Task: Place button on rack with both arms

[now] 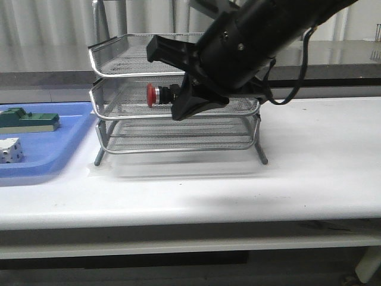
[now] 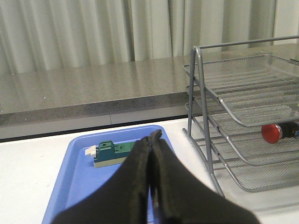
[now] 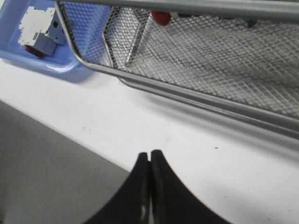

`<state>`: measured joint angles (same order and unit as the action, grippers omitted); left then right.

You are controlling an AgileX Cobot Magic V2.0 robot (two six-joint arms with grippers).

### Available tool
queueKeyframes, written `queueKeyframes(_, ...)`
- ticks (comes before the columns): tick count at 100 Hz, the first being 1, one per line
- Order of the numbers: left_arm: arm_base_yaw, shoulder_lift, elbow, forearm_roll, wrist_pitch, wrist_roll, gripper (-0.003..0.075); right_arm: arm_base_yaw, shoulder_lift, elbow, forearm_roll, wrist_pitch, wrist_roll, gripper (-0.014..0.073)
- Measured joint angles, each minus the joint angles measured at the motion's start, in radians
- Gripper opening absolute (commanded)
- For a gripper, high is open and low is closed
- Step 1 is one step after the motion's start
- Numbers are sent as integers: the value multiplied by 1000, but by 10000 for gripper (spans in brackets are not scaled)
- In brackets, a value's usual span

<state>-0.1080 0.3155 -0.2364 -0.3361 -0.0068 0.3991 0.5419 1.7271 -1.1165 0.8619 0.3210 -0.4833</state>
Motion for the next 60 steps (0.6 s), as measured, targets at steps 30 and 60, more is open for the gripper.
queueKeyframes(30,0,0,0,0,0,0,-21,-77,-218,200,-72,-43,0,-60)
queueKeyframes(60,0,0,0,0,0,0,-21,-252,-478,343,-161,-41,0,-60)
